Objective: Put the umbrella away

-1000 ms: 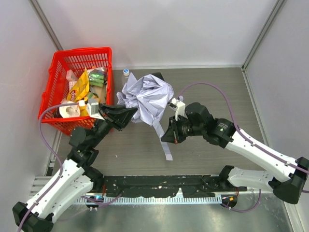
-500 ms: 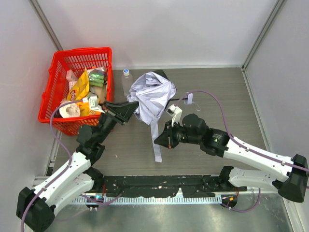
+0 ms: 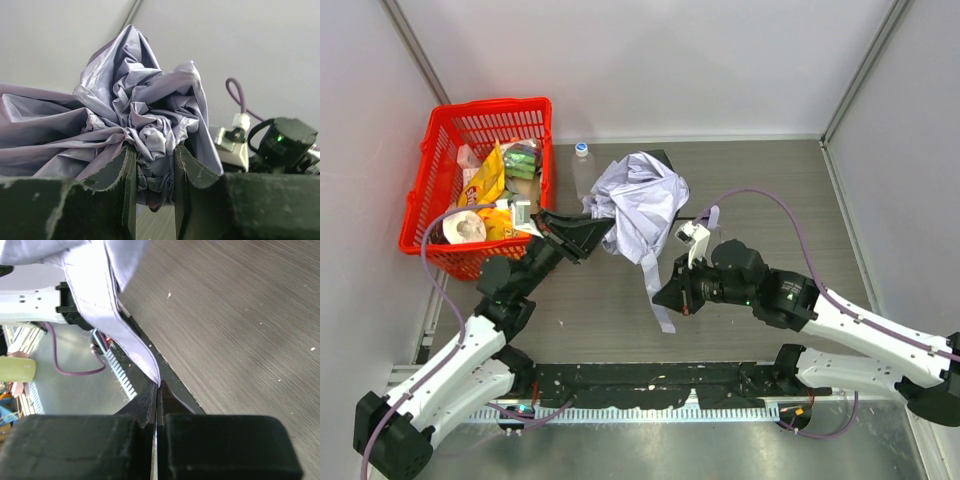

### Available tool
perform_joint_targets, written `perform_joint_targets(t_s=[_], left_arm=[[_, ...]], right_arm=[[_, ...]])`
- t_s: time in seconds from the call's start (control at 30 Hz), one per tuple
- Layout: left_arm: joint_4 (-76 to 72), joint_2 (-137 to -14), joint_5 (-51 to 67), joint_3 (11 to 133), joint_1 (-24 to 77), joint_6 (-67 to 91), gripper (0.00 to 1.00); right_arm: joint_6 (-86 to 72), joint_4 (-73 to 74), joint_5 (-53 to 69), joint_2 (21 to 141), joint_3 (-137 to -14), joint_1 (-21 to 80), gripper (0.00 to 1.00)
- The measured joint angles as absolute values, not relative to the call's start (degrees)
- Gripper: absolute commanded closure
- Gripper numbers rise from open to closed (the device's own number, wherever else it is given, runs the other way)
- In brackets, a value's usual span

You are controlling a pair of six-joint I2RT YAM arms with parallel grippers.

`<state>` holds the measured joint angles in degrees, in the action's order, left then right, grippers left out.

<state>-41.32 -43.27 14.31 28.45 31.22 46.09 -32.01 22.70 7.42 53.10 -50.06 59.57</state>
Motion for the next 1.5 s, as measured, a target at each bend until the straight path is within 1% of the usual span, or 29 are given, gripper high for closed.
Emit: perform_joint_targets(t_s=[0.37, 0.83, 0.97, 1.1, 1.23, 1.5], left_arm=[[-32.36, -40.45, 18.55, 30.94, 31.22, 36.03, 1.00], [-30.39, -40.40, 19.79, 30.94, 31.22, 34.92, 1.00], [-28.77, -40.42, 19.64, 30.96, 31.22, 34.48, 1.00], [-26.76, -41.58, 19.57, 32.03, 31.22, 34.41, 1.00], [-25.67, -42.65, 19.57, 32.88, 31.22, 34.24, 1.00], [-24.03, -43.55, 19.11, 32.93, 31.22, 34.33, 1.00]], right_arm=[[-30.20, 25.41, 15.38, 51.07, -57.39, 59.64, 0.99], [-30.13, 29.41, 14.68, 51.55, -63.88, 59.64, 0.99], [-29.91, 34.57, 13.17, 55.40, -71.79, 59.64, 0.99], [-28.05, 43.29, 10.41, 62.26, -81.28, 59.64, 0.99], [-26.24, 50.63, 8.47, 68.05, -85.45, 59.64, 0.99], [-23.40, 58.65, 8.36, 75.29, -91.13, 59.86, 0.99]])
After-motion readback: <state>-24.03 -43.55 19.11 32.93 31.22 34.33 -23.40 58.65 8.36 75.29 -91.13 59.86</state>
